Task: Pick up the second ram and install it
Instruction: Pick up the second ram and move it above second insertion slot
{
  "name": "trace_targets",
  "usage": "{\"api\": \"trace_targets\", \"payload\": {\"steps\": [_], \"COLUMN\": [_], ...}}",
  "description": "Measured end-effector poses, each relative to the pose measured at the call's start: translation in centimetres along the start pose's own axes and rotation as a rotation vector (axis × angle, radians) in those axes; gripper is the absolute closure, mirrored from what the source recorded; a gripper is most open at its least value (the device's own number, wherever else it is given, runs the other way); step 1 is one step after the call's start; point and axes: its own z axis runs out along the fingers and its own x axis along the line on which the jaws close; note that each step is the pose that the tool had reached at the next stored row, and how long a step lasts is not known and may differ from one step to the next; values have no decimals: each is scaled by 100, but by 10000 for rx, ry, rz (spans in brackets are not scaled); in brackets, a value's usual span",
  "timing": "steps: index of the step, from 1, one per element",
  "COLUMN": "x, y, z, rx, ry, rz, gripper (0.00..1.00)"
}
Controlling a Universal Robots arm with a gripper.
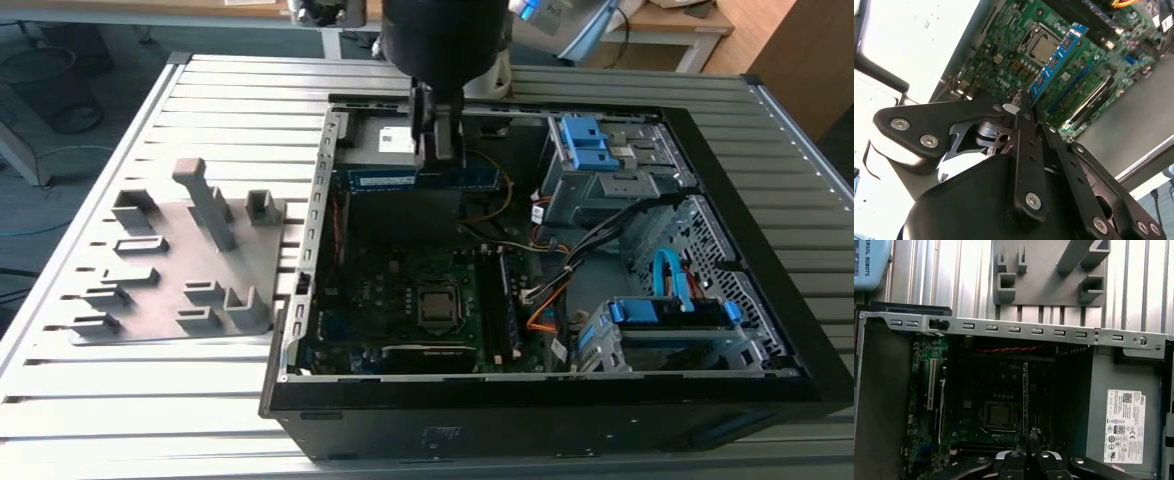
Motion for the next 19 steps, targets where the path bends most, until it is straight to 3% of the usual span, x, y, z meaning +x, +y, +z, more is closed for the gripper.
{"api": "trace_targets", "payload": {"steps": [19], "x": [22], "y": [-487], "z": [4], "rx": [-10], "ry": [-1], "rz": [0], "gripper": [86]}}
